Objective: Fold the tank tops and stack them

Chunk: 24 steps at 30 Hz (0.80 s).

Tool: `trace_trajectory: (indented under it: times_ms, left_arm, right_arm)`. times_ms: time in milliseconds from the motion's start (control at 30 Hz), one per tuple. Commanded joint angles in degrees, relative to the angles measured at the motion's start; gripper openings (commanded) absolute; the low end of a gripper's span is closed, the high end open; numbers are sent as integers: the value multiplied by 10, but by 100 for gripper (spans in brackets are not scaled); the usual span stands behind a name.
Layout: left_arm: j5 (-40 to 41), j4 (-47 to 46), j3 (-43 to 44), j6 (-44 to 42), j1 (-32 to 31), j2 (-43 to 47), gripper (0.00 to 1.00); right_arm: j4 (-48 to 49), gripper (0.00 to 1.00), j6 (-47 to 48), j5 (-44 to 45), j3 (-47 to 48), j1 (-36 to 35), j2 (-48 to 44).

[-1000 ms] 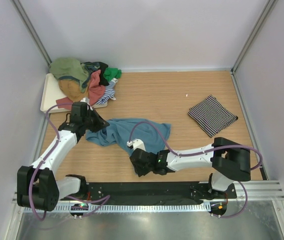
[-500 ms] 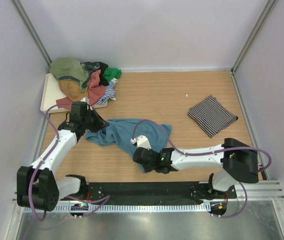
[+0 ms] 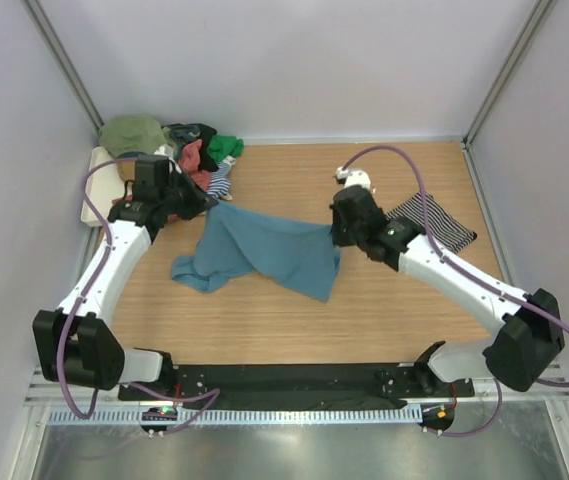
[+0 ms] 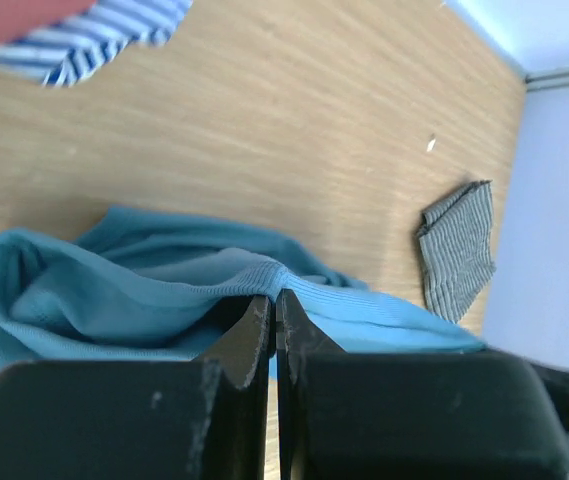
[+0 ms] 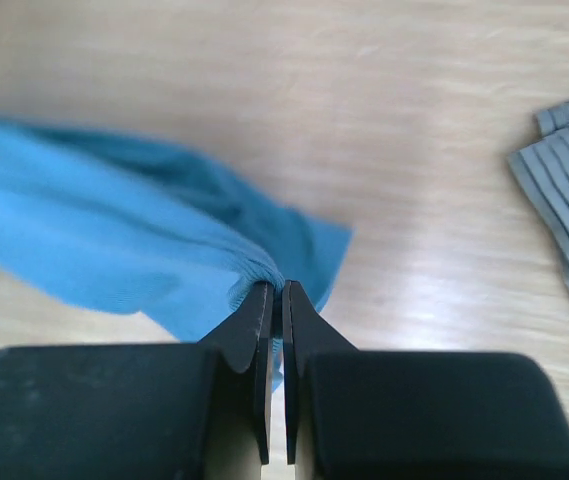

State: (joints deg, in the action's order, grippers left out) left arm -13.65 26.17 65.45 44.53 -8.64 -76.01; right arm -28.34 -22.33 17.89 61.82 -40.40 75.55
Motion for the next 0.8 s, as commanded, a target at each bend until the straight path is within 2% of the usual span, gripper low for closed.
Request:
trace_trajectory:
  times_ms: [0,33,133,233,267,333,367,400,433,467,600,700,767]
  left_arm:
    - [6,30,97,-8,2,-31,0]
    - [2,52,146,-10,6,-52,0]
    - [-8,104,248,-17,12,-81,0]
    - [-20,150,305,-36,13,-80,0]
    - [-22,153,305,-38,13,-58,0]
    - [-41,156,283,-43,13,-20,0]
    - [-50,151,267,-43,12,33,0]
    - [-62,132,247,-36,13,61,0]
    - [-66,122,205,-34,13,89,0]
    - [-71,112,183,-33,12,124,0]
    - [-65,97,111,-43,13,303,0]
    - [-55,96,101,-43,13,364,0]
    - [-62,94,117,-37,13,387,0]
  right_arm:
    - [-15,1,6,-21,86,87,50]
    - [-26,1,4,-39,135,119,64]
    - [-53,1,18,-49,242,149,103]
    - [-79,1,32,-57,313,154,95]
    - [-77,1,34,-84,317,154,83]
    - [-59,1,45,-130,297,154,28]
    - [-49,1,47,-191,282,154,2]
    - [-37,1,48,-211,242,154,-25]
    - [-15,1,46,-226,220,154,-49]
    - [-4,1,42,-245,198,154,-110]
    - [47,1,28,-347,87,153,-254]
    - [47,1,33,-364,76,152,-325]
    - [36,1,35,-365,93,153,-340]
